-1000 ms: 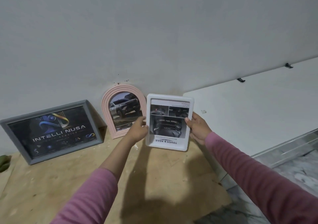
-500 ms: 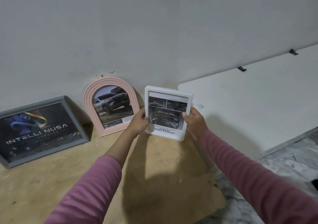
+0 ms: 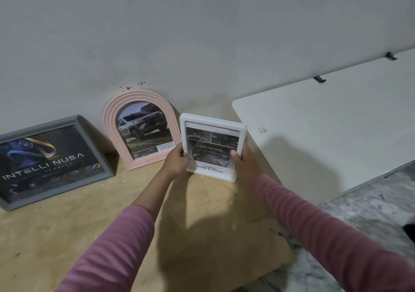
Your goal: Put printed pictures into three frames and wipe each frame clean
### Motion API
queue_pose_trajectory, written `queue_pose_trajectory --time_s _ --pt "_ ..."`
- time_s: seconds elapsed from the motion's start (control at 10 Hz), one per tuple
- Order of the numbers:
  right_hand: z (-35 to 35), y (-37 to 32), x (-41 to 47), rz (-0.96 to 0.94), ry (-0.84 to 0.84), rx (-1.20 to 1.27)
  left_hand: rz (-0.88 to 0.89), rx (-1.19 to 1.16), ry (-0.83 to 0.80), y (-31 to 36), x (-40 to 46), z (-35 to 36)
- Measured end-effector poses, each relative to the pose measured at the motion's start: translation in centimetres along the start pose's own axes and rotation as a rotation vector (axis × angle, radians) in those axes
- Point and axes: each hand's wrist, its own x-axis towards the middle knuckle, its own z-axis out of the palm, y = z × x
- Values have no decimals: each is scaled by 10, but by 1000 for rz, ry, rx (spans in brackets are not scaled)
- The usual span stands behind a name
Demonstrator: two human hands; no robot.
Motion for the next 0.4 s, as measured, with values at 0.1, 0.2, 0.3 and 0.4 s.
queue_pose_trajectory --time_s 0.1,0.2,0.3,0.4 --pt "2 -4 -8 29 27 3 -34 28 -13 -3 0 -2" --pt "5 -7 -16 54 88 43 -98 35 -54 -6 -6 -4" --pt "13 -18 -33 59 195 106 -111 84 -52 -3 -23 -14" --pt "25 -28 -43 139 353 109 -60 111 3 -2 -39 -23"
